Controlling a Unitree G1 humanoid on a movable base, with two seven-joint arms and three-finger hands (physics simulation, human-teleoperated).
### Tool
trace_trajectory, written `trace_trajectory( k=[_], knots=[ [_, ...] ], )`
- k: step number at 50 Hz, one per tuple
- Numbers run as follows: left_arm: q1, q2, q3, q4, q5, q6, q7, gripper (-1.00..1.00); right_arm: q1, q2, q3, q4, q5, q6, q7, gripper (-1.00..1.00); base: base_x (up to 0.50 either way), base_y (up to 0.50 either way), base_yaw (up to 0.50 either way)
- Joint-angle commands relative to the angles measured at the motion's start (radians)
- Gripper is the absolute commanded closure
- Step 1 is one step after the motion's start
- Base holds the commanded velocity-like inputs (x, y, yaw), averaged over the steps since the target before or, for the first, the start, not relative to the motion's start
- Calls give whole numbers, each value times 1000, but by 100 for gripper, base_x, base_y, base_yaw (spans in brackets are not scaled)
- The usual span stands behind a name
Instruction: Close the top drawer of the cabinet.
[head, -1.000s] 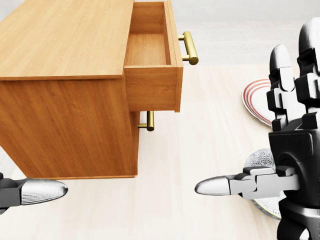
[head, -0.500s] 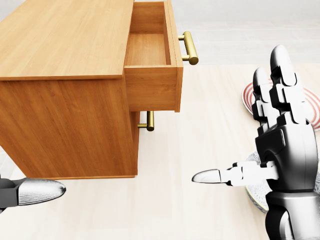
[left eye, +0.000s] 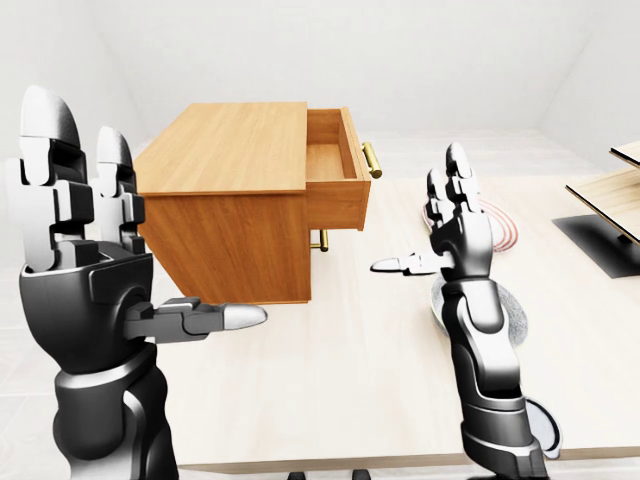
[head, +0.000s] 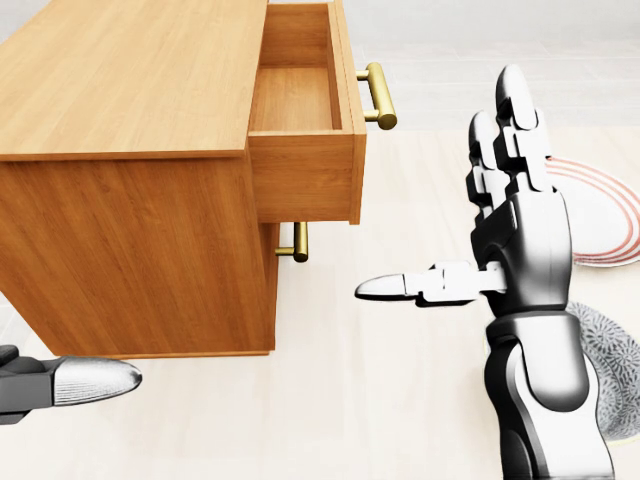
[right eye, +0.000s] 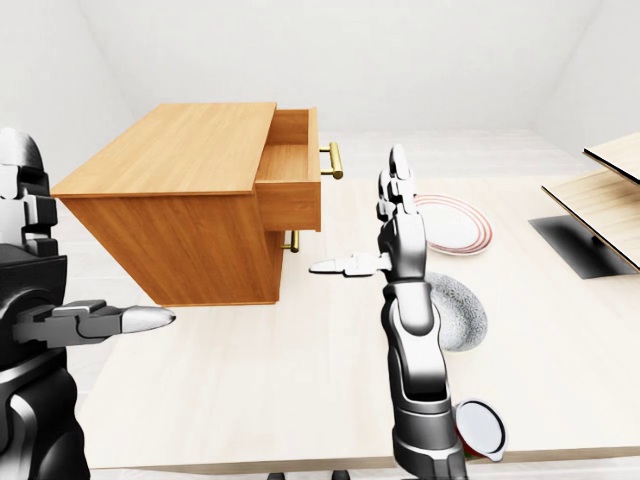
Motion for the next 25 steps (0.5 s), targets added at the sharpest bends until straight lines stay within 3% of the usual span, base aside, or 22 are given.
trace_trajectory(
  k=[1, 25],
  knots=[
    [-1, -2, -3, 9, 2, 0, -9, -100, -99, 10, 39, 127, -14, 0, -34, -100, 0, 0, 0],
    [-4, 1, 12, 13, -10, 0, -8, -100, -153, 35, 69, 205, -25, 0, -38, -100, 0, 0, 0]
  ],
)
